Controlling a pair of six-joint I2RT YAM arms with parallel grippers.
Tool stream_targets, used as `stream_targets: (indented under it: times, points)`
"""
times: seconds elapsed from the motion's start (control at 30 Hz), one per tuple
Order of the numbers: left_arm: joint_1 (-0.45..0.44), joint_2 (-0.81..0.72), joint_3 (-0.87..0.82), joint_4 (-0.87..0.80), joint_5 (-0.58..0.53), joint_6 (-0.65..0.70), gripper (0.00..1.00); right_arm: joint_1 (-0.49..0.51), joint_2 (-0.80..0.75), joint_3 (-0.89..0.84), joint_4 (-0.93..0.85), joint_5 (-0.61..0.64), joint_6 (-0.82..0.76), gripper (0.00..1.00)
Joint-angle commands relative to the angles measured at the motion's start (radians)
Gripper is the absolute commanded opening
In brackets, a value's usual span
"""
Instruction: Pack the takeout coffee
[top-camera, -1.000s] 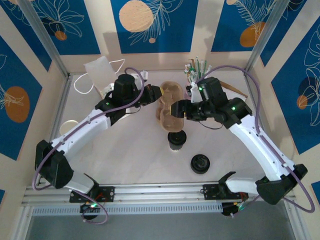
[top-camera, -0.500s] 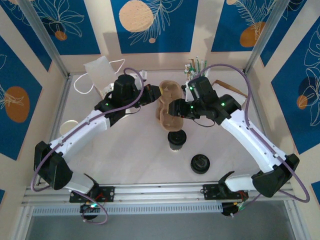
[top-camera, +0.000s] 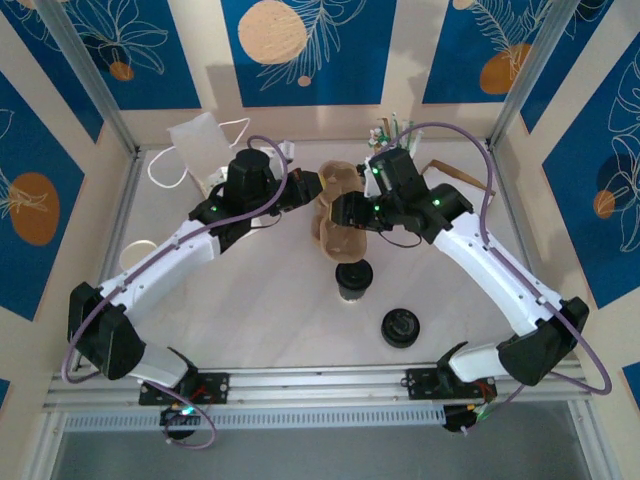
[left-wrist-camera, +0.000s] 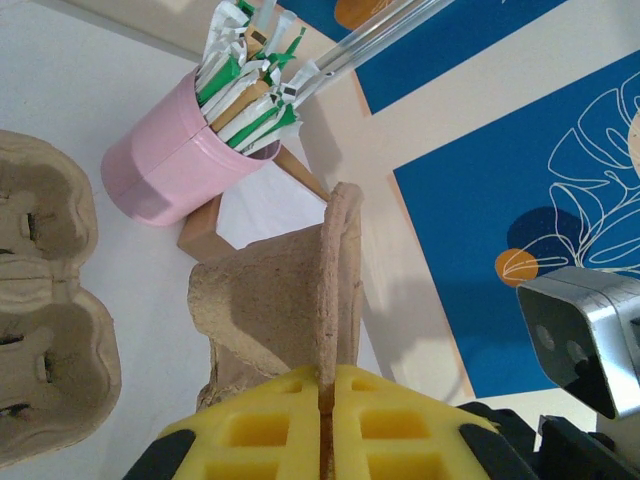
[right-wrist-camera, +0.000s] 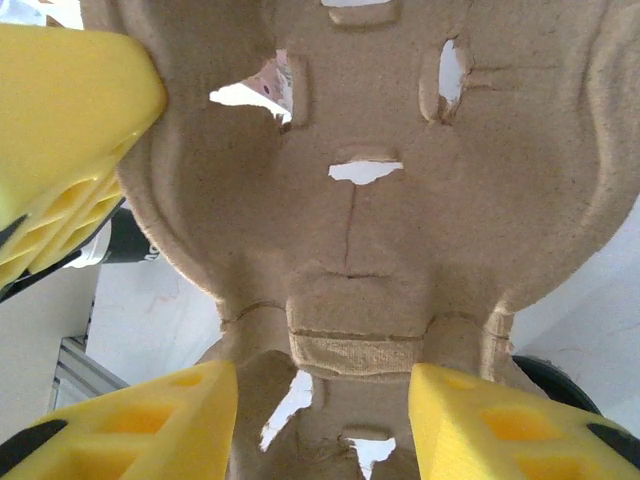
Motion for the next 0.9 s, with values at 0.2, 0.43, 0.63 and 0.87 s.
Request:
stream_targets:
  times: [0.2, 0.43, 0.63, 0.87]
  points:
    - [-0.010, -0.025, 0.001, 0.021, 0.020, -0.010, 0.08, -0.017, 0.014, 0.030, -0.007, 0.037, -0.029, 0.53]
    - [-0.010, -0.022, -0.002, 0.030, 0.032, -0.018, 0.08, -0.032, 0.032, 0.033, -0.008, 0.025, -0.036, 0.53]
    - [-0.010, -0.023, -0.006, 0.033, 0.035, -0.019, 0.08, -0.033, 0.047, 0.040, 0.002, 0.004, -0.033, 0.53]
    - [-0.011, -0.024, -0.009, 0.033, 0.034, -0.019, 0.08, -0.033, 0.052, 0.040, 0.026, -0.037, -0.025, 0.50]
